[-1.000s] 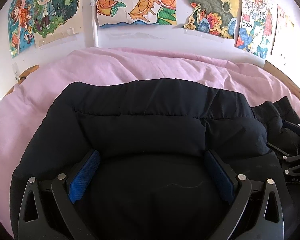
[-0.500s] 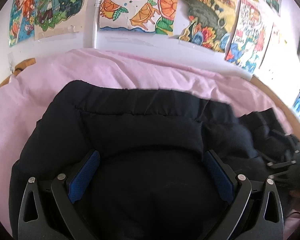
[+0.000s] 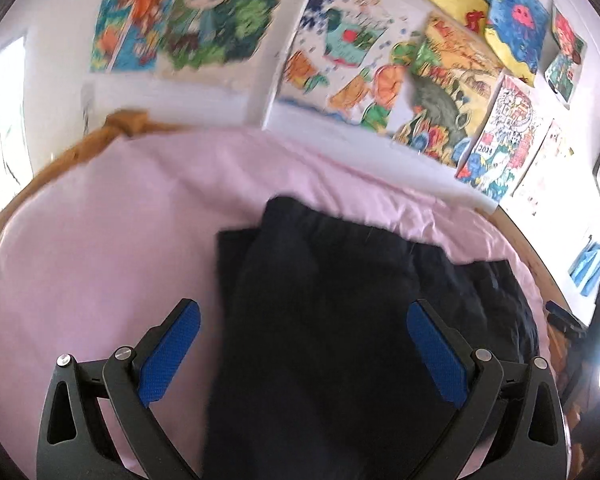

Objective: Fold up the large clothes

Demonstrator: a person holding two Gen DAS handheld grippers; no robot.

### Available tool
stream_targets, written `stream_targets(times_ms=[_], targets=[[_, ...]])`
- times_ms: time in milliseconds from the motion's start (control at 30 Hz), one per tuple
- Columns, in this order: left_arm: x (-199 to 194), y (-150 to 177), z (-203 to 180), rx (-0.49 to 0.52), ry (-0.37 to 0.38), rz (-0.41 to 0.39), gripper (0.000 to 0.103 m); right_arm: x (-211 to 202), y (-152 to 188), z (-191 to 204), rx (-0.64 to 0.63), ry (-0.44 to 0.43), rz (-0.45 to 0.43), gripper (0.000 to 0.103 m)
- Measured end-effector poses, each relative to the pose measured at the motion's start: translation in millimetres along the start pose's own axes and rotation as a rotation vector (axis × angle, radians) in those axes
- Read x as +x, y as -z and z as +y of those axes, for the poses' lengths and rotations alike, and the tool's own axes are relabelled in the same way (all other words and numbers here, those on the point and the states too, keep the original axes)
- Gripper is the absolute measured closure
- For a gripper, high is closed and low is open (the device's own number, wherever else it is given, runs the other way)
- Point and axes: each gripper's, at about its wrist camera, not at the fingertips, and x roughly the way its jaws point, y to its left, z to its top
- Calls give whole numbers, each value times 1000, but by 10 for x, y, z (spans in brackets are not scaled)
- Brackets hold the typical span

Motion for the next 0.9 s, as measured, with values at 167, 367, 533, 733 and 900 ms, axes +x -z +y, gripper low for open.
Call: stream_targets(times_ms=[167, 367, 533, 733, 900], targets=[[239, 161, 303, -30, 53, 184, 1, -82, 225, -468, 205, -103, 45, 0], [607, 105, 362, -75, 162, 277, 1, 95, 463, -793, 347, -144, 116, 0], [828, -29, 398, -19, 163, 339, 1, 207, 594, -975, 446, -183, 143, 0], [1122, -154, 459, -19, 209, 431, 1, 239, 656, -996, 450, -189, 157, 0], [1383, -167, 567, -29, 230, 481, 1, 315, 700, -1001, 450, -205, 175, 0]])
